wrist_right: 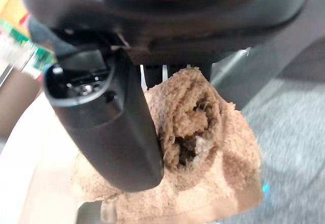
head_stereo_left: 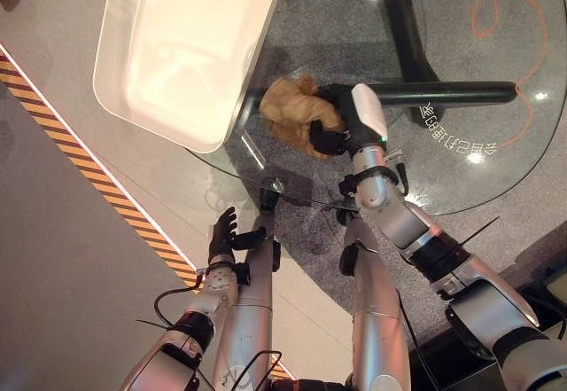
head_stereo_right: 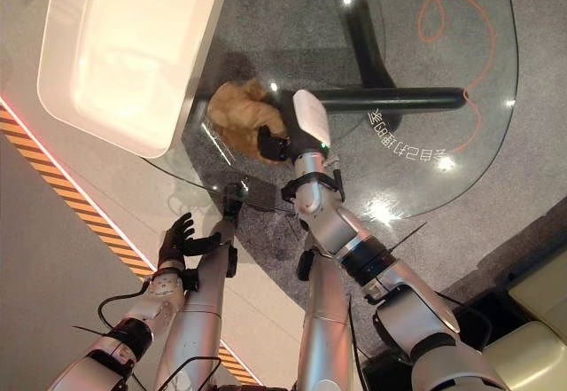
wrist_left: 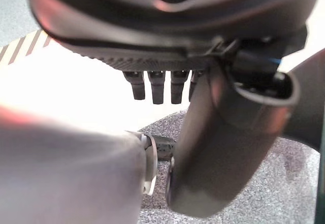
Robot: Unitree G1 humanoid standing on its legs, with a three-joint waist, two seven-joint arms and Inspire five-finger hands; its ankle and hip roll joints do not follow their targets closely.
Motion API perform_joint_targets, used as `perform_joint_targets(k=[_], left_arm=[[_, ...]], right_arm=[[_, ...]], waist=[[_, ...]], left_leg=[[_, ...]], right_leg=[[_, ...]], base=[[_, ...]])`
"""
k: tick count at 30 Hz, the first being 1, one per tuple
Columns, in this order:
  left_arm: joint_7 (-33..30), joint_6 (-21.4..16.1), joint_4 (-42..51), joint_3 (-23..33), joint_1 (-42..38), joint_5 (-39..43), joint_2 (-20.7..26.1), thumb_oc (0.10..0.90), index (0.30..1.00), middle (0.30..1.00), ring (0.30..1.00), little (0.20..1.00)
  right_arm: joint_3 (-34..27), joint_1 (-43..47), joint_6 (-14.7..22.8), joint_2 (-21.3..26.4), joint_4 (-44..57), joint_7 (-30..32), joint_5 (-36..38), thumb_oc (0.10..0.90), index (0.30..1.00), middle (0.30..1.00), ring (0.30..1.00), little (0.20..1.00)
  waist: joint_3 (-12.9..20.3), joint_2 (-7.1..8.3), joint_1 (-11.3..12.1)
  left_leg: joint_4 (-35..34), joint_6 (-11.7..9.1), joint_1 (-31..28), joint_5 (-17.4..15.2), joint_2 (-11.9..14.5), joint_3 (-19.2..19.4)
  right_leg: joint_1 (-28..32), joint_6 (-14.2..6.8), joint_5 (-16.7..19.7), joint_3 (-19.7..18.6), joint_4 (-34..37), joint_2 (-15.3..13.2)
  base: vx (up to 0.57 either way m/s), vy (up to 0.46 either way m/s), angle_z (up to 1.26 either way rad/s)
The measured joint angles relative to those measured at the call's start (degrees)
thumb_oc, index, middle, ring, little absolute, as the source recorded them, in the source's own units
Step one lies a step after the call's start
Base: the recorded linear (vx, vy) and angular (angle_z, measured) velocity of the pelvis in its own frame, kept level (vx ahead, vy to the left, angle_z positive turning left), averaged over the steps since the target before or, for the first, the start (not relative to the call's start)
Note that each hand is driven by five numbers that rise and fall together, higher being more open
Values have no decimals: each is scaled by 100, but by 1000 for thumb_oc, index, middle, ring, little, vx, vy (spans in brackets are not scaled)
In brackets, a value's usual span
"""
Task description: Wipe the table with a cloth and put it in the basket.
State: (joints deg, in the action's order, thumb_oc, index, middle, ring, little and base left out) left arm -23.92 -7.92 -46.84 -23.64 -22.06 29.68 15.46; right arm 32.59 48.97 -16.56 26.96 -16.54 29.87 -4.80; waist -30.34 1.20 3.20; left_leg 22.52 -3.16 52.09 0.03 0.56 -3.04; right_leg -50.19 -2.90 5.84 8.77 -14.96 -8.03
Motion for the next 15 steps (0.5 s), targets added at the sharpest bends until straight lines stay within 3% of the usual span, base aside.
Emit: perform_joint_targets(k=[8,15], left_arm=[[69,-8,79,-6,17,8,138,800,900,900,900,900],[78,-20,85,3,-30,15,194,800,900,900,900,900]], right_arm=[[-436,58,-158,521,-112,629,50,100,300,300,300,200],[-605,118,-116,537,-139,1072,417,100,300,300,300,200]], waist=[[2,90,-47],[-5,99,-142]], left_leg=[[68,42,88,-60,-18,116],[37,47,203,-56,-23,114]], right_leg=[[-110,-49,51,-131,29,-5],[-229,-47,67,-140,69,-5]], base=[[-22,-5,-5],[0,0,0]])
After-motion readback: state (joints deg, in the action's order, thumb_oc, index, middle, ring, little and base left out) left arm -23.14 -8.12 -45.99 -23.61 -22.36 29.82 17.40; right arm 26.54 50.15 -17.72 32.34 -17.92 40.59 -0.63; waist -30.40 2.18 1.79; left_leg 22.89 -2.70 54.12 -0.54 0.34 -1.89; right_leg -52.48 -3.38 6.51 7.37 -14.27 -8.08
